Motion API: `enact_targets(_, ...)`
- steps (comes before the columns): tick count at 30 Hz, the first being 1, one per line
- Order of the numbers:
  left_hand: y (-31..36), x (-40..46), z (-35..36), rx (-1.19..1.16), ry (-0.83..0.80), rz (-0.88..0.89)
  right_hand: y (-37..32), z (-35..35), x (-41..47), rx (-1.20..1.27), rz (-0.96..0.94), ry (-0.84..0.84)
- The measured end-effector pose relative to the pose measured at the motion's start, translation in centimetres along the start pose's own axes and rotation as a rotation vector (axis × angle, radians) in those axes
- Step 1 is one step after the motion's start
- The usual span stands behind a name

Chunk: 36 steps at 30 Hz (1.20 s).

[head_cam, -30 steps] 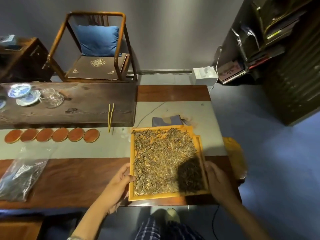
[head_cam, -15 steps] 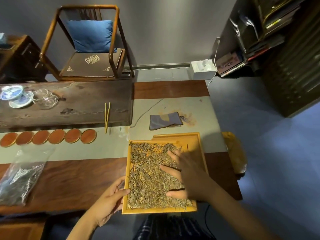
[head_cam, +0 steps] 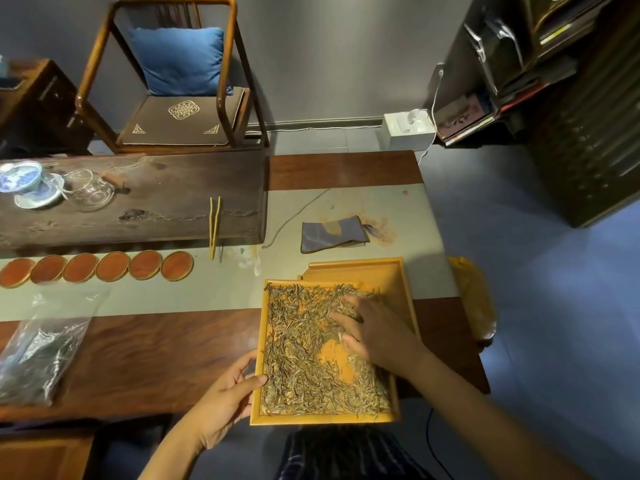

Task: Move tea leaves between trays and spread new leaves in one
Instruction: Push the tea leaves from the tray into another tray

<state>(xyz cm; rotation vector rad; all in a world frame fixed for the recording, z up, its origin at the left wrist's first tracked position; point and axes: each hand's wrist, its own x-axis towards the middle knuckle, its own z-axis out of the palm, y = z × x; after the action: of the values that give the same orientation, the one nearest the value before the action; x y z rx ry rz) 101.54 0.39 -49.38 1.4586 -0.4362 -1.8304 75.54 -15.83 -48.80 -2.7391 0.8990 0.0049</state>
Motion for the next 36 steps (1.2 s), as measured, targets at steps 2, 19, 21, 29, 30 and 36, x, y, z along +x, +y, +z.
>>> enact_targets(2,0.1,-0.1,0.0,0.003,-0.002,-0.001,0.4,0.0,0.4,0.0,0.026,0.061)
enact_targets(19,0.4,0.9,-0.5,0.001,0.0,0.006,4.0,-0.3,1.1,0.265,0.457,0.216)
enact_targets(21,0.5,0.9,-0.4,-0.004,-0.001,0.016,2.8,-1.0,1.1,0.208,0.41,0.271)
enact_targets(29,0.2,1.0,0.6,-0.055,-0.013,0.024,-8.0,0.0,4.6,0.116,-0.169,0.068)
enact_targets(30,0.2,0.9,0.7,-0.06,-0.015,0.021,-8.4,0.3,4.9,0.094,-0.193,0.051)
enact_targets(36,-0.2,0.5,1.1,-0.097,0.015,0.021,-6.9,1.7,4.3,-0.032,-0.165,0.051)
